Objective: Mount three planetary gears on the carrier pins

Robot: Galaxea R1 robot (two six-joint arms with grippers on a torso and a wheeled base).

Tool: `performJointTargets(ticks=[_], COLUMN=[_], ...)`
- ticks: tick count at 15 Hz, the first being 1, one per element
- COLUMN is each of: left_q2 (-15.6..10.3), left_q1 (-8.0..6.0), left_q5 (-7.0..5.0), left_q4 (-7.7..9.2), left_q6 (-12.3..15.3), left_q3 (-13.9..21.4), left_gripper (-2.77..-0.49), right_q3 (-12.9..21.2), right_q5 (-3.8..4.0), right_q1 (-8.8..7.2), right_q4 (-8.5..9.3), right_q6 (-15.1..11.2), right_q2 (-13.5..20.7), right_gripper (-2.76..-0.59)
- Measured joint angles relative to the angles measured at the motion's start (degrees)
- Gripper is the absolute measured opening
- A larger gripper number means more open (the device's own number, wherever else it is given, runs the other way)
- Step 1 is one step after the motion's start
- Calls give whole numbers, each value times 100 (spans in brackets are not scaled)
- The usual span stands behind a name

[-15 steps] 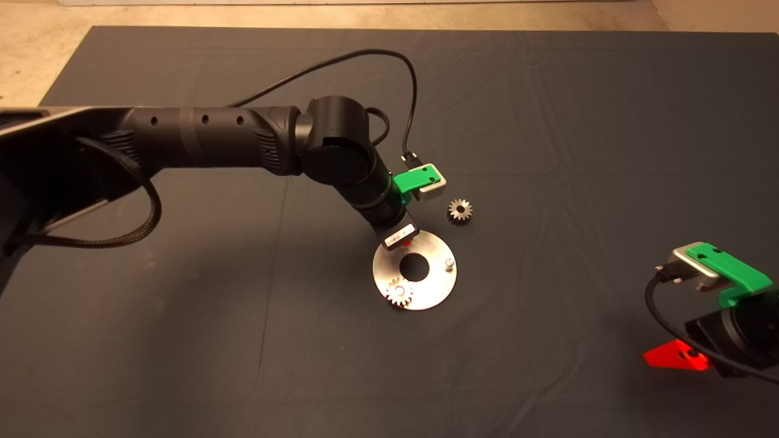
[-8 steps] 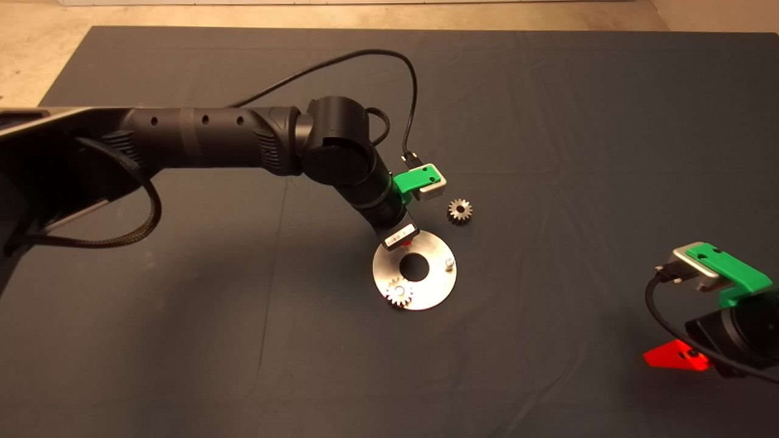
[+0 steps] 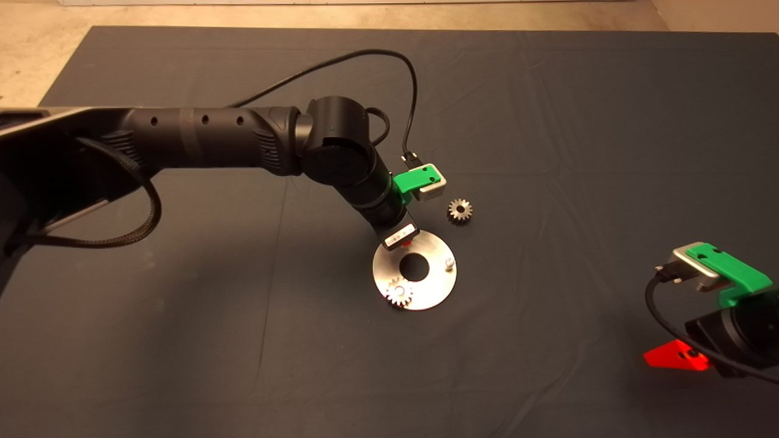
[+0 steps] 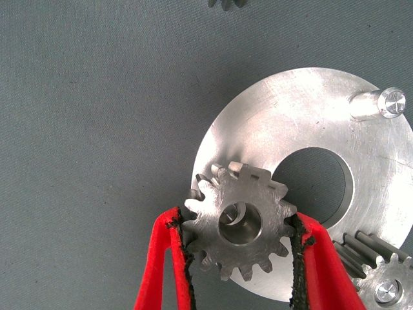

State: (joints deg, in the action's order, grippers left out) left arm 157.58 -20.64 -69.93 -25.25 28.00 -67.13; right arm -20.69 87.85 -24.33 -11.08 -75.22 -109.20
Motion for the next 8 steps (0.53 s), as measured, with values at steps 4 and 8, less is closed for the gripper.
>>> performJointTargets(ticks=[4, 8], left_q2=[0, -16], left_q1=[0, 5], left_q5=[2, -5], left_q4=[2, 4], left_q6=[7, 20], left_q3=[0, 10], left_gripper=[-271, -271], right_q3=[0, 0], right_q5=[0, 0], right_q1=[0, 0], right_q4=[0, 0], right_q6=[0, 0], right_q2=[1, 1], right_gripper=[-86, -86])
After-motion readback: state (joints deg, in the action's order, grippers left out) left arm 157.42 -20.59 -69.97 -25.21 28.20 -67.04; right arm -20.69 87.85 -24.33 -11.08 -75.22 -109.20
